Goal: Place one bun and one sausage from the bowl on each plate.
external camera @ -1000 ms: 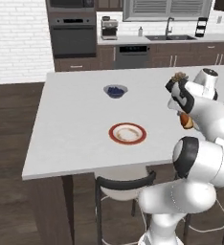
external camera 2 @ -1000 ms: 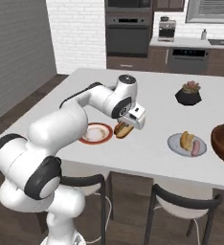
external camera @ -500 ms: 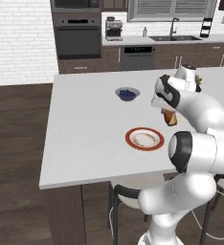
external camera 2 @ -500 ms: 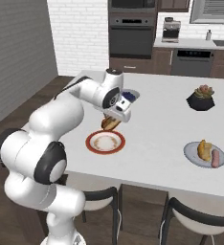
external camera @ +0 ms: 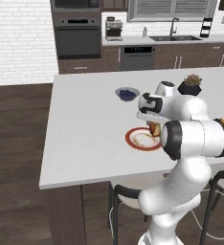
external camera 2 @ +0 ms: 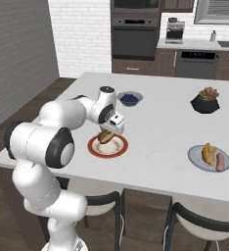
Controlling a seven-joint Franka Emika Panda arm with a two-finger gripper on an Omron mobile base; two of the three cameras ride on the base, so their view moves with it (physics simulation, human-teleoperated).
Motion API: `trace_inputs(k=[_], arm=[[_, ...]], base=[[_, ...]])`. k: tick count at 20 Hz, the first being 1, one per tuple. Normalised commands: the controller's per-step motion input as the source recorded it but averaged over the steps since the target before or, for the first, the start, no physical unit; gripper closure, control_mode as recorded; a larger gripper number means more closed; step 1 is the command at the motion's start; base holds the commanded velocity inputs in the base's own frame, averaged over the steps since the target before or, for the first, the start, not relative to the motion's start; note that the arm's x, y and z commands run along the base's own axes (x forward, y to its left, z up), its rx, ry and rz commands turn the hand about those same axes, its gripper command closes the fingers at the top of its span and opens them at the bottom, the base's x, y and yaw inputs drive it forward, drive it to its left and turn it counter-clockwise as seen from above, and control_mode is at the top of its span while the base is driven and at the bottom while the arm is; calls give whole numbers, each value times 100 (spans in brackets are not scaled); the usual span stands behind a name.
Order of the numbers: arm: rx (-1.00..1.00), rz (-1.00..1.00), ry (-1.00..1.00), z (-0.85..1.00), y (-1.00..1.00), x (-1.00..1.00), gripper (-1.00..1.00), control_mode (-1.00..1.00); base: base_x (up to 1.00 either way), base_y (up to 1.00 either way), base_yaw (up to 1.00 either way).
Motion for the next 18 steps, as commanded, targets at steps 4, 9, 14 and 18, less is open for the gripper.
trace_inputs(k=[4, 9, 14, 18], arm=[[0, 0, 3, -59, 0, 62, 100, -100], [0, 0, 3, -34, 0, 79, 100, -100], [0, 0, 11, -32, 12, 8, -100, -100], [0, 0, 10, -21, 36, 14, -100, -100]], base=[[0, 0, 0], [0, 0, 0], [0, 0, 0], [0, 0, 0]])
